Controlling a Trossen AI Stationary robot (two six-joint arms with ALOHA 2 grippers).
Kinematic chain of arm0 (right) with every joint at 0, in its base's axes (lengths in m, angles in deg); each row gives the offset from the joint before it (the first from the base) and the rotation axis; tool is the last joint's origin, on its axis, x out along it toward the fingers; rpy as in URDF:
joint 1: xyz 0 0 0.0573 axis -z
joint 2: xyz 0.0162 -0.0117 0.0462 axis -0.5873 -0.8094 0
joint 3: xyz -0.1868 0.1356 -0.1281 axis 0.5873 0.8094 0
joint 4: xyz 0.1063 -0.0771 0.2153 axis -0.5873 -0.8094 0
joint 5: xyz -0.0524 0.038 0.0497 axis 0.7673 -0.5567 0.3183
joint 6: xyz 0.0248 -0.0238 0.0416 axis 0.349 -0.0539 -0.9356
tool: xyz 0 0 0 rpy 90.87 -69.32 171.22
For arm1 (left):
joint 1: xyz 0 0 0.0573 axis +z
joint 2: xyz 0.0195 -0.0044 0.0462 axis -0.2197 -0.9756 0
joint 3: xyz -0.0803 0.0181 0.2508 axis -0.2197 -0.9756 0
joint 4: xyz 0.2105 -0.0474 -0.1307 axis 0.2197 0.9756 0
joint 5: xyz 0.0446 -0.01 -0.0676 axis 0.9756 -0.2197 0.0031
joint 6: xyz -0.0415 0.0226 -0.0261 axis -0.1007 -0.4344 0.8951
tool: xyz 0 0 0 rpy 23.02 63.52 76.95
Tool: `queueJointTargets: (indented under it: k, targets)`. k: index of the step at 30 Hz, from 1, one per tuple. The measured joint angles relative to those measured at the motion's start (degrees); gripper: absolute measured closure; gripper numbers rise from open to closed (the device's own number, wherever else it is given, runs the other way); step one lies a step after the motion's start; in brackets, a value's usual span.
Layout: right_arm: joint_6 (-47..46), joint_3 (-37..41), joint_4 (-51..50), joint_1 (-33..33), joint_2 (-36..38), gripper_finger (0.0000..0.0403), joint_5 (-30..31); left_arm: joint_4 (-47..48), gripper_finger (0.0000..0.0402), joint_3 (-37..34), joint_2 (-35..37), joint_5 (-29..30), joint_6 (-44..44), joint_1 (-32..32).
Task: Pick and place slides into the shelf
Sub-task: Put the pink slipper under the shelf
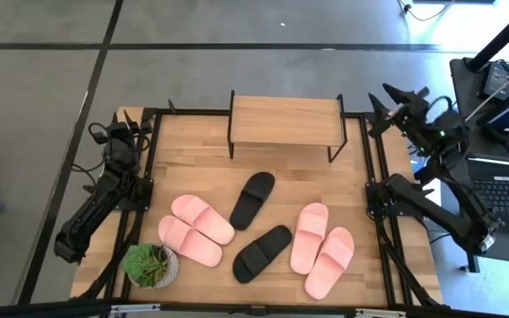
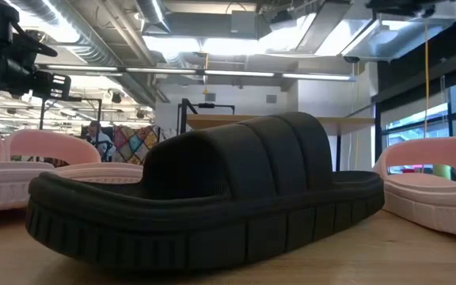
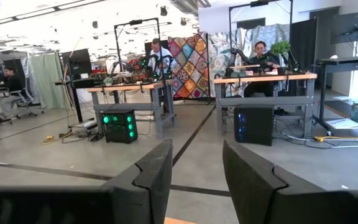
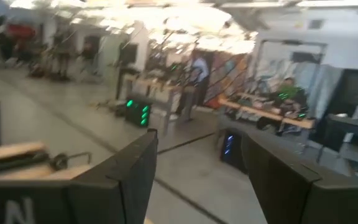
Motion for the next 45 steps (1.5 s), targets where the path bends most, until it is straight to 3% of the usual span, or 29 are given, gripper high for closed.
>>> queueJointTargets:
  k: [6,13,22,31,38,45]
  targets:
    - [1.94,-6.17,-7.72,-0.75,-8.46,0.0169,-9.00,0.00,0.0267,0.00,-0.01,0.00,0.00,0.01]
    - [8.61,-17.62,-22.18,-8.85,-15.85,0.0169,-9.32,0.00,0.0267,0.00,-0.02,0.00,0.07,0.00]
    - [7.29,-32.07,-43.18,-26.31,-24.39,0.0169,8.38,0.00,0.0267,-0.01,-0.01,0.00,0.20,0.00]
    - [-5.27,-33.92,-50.93,-42.67,-33.95,0.0169,17.52,0.00,0.0267,0.00,-0.02,0.00,0.20,0.01]
    - [-16.50,-33.92,-50.16,-53.68,-42.75,0.0169,21.94,0.00,0.0267,0.00,-0.01,0.00,0.20,0.01]
    - [-18.69,-33.92,-42.16,-60.17,-52.91,0.0169,23.79,0.00,0.0267,0.01,-0.02,-0.02,0.20,0.01]
